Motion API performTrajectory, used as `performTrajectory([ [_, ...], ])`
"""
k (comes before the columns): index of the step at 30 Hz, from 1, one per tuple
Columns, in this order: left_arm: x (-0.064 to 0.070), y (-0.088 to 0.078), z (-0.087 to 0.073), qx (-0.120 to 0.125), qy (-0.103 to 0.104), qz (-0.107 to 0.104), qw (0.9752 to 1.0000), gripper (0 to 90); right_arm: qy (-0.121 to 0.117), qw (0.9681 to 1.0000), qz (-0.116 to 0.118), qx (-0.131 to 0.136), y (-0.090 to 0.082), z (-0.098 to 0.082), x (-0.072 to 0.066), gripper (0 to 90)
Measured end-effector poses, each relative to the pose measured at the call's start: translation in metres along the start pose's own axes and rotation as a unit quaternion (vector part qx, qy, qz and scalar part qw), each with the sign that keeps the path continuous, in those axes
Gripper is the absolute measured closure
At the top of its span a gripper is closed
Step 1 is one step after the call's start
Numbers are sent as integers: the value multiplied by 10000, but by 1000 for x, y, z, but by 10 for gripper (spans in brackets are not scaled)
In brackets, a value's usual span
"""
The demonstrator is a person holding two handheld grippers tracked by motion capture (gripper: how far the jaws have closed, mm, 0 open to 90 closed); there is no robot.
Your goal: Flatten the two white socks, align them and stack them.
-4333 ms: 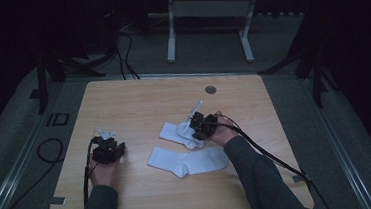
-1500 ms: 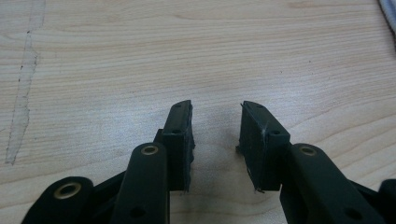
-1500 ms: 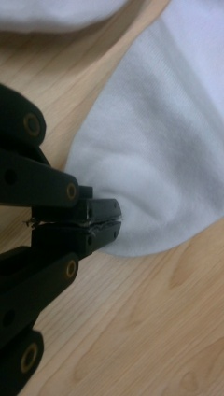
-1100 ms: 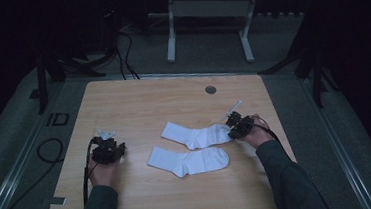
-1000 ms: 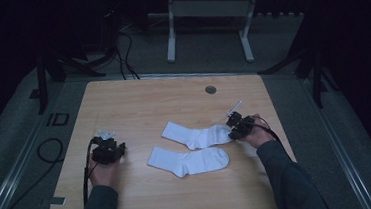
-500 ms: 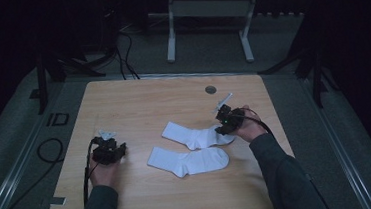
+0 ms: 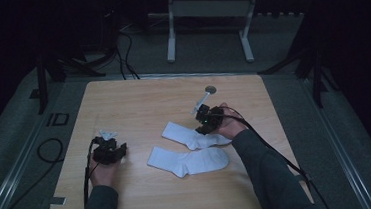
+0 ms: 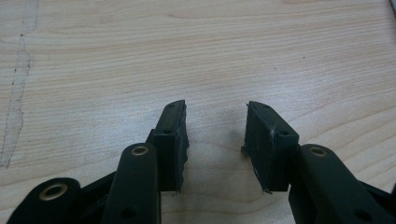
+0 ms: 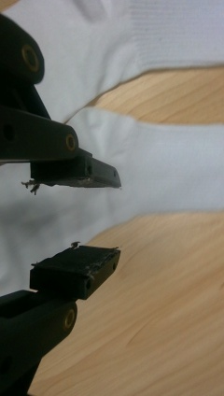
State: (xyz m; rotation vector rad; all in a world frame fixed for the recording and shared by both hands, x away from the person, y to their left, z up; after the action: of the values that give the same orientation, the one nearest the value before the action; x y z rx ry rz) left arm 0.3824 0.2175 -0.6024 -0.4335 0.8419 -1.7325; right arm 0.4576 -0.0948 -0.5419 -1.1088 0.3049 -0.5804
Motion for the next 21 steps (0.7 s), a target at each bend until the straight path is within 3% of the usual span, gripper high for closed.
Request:
performTrajectory([
  [6,0,0,0,-2,4,0,10000,585,-275,9995,92,-152,19,15,-14,582],
  [12,0,0,0,-4,9,-4,10000,582,-380,9986,185,-310,39,26,-24,560],
  [17,0,0,0,-2,13,-6,10000,581,-293,9984,260,-403,53,33,-27,519],
  [21,0,0,0,-2,15,-7,10000,581,-136,9971,490,-564,63,34,-27,475],
])
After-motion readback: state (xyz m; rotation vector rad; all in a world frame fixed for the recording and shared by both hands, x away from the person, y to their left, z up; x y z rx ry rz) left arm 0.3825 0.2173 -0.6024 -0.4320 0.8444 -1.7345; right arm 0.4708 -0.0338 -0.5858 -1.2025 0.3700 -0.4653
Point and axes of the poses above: each handheld gripper's, and its own axes: y roughly forward along the jaws, z roughly out of its top, x roughly to its right, the point moved 6 cm from there along y, roughly forward along the jaws, and after that the axes turned 11 degrees about y, right-handed, at the moved point
